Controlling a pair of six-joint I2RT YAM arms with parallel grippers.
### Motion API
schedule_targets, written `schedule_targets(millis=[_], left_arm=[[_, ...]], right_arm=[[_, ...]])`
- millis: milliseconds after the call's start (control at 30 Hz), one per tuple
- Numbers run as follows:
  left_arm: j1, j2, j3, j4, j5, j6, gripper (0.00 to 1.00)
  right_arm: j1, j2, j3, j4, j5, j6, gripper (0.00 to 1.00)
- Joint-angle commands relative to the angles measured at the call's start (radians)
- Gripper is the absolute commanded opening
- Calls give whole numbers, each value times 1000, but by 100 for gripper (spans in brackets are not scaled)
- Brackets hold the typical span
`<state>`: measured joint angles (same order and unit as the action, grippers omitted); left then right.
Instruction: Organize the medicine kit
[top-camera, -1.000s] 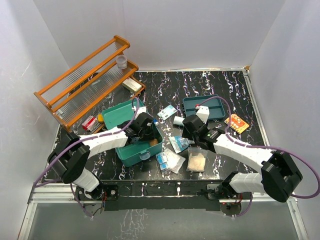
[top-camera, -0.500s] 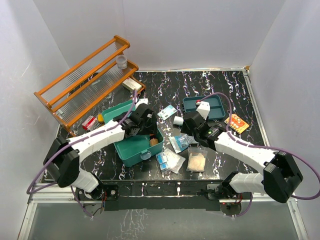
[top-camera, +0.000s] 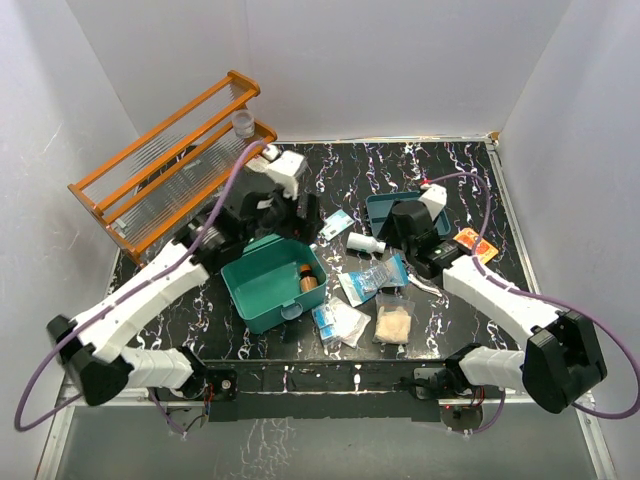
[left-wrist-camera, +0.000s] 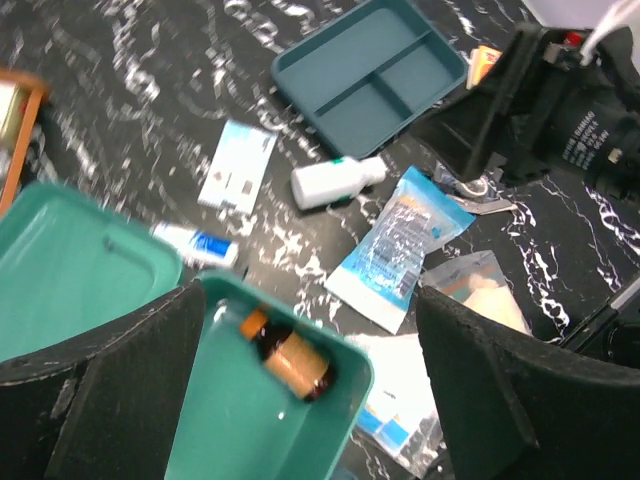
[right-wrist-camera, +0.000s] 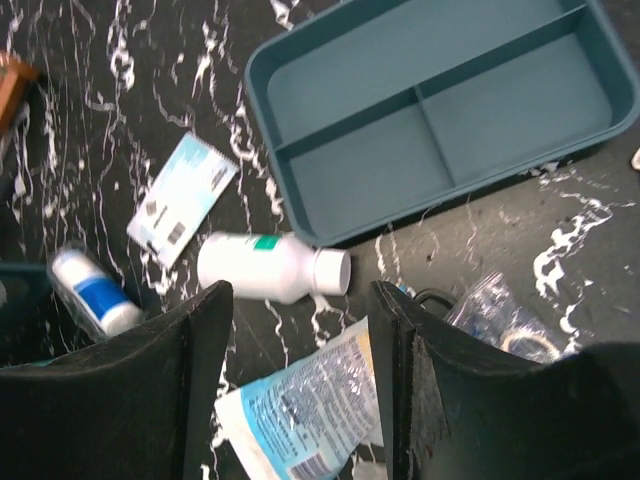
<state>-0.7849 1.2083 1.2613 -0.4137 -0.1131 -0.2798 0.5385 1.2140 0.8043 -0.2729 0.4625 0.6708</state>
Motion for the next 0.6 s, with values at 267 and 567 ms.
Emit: schedule_targets(millis=[267, 567], left_arm=[[-6, 538, 285, 81, 380, 478, 92], [-8, 823, 476, 84, 443, 531, 91]], right_arm=[[-324, -76, 34, 53, -166, 11, 55], [-432, -90, 15, 12, -209, -16, 55]])
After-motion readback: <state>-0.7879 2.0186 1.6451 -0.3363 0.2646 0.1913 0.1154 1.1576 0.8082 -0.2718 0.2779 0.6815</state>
